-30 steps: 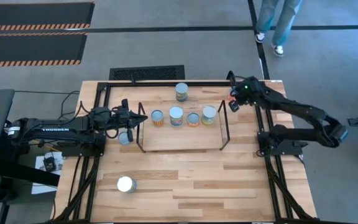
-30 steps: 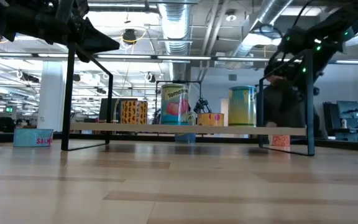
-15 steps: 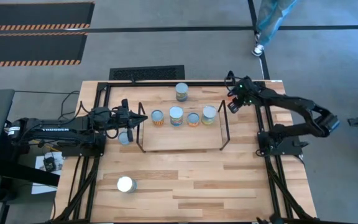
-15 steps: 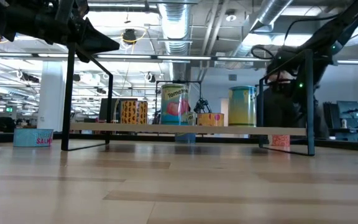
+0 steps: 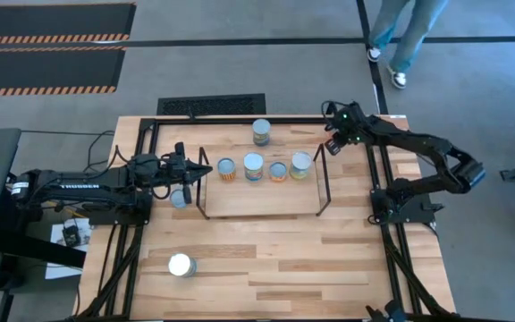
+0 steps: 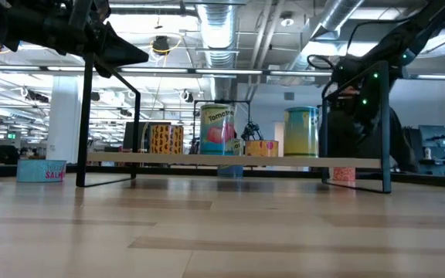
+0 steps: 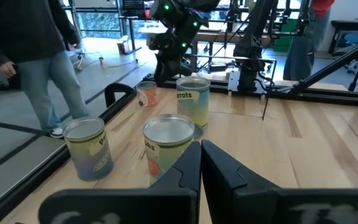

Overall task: Pick and place cans onto a shelf
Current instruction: Put the orange can on the shelf aligned with the black beans can

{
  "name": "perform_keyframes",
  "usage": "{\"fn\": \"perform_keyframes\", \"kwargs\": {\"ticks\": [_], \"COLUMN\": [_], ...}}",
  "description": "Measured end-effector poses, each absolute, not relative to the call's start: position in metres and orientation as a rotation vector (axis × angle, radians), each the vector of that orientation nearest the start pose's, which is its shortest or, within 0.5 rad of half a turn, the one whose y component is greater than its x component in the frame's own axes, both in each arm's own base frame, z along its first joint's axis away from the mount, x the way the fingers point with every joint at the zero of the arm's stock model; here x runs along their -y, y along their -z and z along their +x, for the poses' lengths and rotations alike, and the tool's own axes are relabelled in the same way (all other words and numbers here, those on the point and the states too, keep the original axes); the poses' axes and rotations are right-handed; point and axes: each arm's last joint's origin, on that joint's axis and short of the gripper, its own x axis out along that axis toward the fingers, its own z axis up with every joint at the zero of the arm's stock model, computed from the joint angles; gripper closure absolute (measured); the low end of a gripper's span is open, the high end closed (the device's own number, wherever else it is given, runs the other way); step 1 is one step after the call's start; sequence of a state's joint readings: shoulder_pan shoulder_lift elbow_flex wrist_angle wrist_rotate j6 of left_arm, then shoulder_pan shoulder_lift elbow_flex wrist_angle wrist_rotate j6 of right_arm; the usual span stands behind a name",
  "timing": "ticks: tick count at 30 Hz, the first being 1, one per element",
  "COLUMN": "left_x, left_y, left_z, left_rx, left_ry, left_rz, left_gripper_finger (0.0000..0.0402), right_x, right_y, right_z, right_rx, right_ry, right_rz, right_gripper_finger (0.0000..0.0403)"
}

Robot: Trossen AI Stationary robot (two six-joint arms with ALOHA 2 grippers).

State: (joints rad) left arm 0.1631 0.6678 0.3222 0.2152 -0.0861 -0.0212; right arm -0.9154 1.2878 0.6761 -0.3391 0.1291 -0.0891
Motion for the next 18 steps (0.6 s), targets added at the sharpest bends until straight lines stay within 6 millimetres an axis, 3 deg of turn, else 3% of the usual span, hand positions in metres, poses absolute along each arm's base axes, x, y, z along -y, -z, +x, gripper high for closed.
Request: {"fn": "perform_keyframes", "kwargs": {"ticks": [4,12,18], "left_x": [-0.028,-0.028,-0.028], "left_y": [-0.228,-0.228,-0.228], "left_z": [0.157,0.157,0.157], "left_rx": [-0.129,-0.13,-0.13], "left_ry": [-0.25,-0.249,-0.249], "left_rz": [-0.021,-0.014,-0.011], "left_gripper_finger": [0.0402,0.0401,0.0401], "right_x": [0.198,0.217,0.225], "right_y": [-0.19,-0.169,-0.167], "right_z": [0.147,0.158,0.163], "right_rx": [-0.976,-1.091,-1.111], "right_ry": [0.911,0.896,0.905], "right_rz": [0.303,0.35,0.333], "right_gripper_finger": [0.0246,0.0218,0.0267]}}
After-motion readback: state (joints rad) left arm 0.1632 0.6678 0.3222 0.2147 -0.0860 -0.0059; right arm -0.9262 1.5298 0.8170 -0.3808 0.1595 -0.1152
